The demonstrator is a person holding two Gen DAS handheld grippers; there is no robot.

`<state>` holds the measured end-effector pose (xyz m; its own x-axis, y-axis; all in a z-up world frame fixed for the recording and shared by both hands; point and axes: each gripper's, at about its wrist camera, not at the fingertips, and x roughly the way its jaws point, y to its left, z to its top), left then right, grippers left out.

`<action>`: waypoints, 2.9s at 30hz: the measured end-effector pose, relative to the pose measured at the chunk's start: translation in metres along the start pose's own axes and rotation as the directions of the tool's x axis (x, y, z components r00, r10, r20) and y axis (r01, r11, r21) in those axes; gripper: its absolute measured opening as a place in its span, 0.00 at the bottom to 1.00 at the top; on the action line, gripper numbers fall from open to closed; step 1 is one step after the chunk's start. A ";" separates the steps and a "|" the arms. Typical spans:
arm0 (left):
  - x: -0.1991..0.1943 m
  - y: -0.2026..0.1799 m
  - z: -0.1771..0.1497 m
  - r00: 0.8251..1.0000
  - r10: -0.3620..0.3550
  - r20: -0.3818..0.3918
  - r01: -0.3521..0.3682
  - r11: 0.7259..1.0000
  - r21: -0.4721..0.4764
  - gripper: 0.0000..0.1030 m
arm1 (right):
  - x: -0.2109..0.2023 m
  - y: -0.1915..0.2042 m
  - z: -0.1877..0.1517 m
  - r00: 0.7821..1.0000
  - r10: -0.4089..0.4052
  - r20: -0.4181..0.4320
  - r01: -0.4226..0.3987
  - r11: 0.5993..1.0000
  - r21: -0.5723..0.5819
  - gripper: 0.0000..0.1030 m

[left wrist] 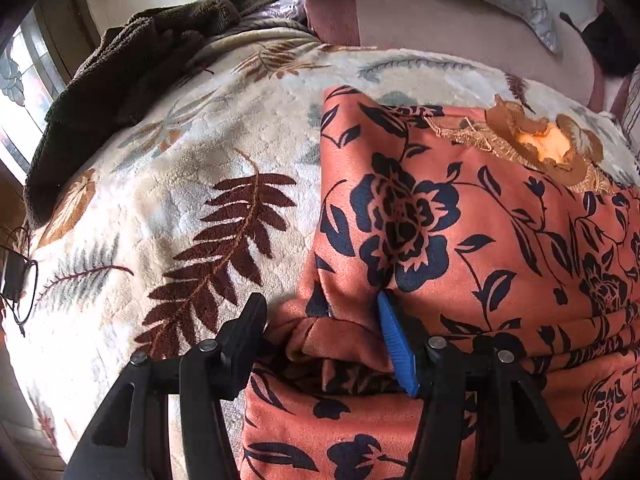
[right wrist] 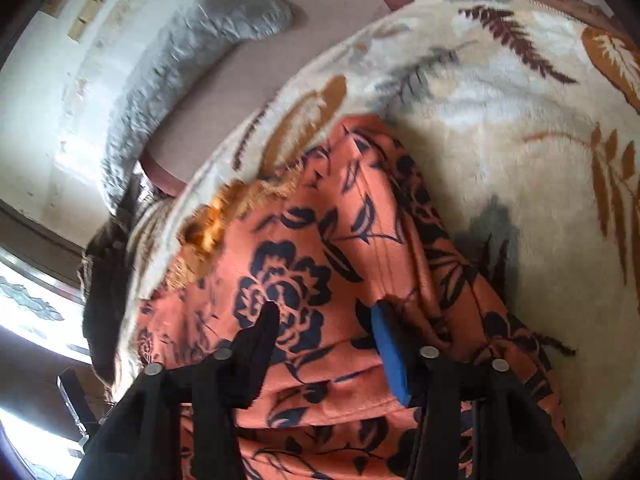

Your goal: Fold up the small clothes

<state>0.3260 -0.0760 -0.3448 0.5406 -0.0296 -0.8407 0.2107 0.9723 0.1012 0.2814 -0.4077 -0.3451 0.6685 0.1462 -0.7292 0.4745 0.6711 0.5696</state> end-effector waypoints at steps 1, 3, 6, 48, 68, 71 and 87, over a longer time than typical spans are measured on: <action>-0.004 0.002 0.003 1.000 -0.006 0.003 0.006 1.000 0.005 0.59 | -0.004 0.002 0.001 1.000 -0.002 0.012 0.002 1.000 -0.018 0.39; -0.014 0.007 0.014 0.998 -0.047 0.047 0.047 0.999 -0.006 0.59 | -0.016 0.004 0.004 0.997 0.008 0.072 -0.005 0.999 -0.032 0.39; -0.030 0.012 0.031 0.983 -0.076 0.169 0.084 0.996 -0.042 0.59 | -0.028 0.008 0.016 0.984 0.060 0.168 -0.055 0.998 -0.034 0.40; -0.110 0.113 -0.145 0.972 -0.235 0.015 0.234 0.962 -0.142 0.71 | -0.142 -0.031 -0.114 0.992 0.123 0.016 -0.120 0.984 -0.135 0.66; -0.097 0.078 -0.205 0.916 -0.373 -0.147 0.356 0.926 -0.129 0.43 | -0.173 -0.134 -0.182 0.991 0.080 -0.108 -0.072 0.994 0.077 0.68; -0.092 0.082 -0.196 0.901 -0.404 -0.161 0.375 0.909 -0.181 0.72 | -0.159 -0.139 -0.189 0.985 0.066 -0.161 -0.049 0.993 0.106 0.68; -0.112 0.105 -0.187 0.887 -0.452 -0.091 0.425 0.879 -0.217 0.07 | -0.140 -0.098 -0.224 0.981 0.116 -0.155 -0.115 0.993 0.019 0.09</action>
<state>0.1350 0.0731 -0.3391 0.3102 -0.4444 -0.8404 0.2384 0.8922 -0.3837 0.0131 -0.3308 -0.3839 0.6220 0.3343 -0.7081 0.4056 0.6359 0.6565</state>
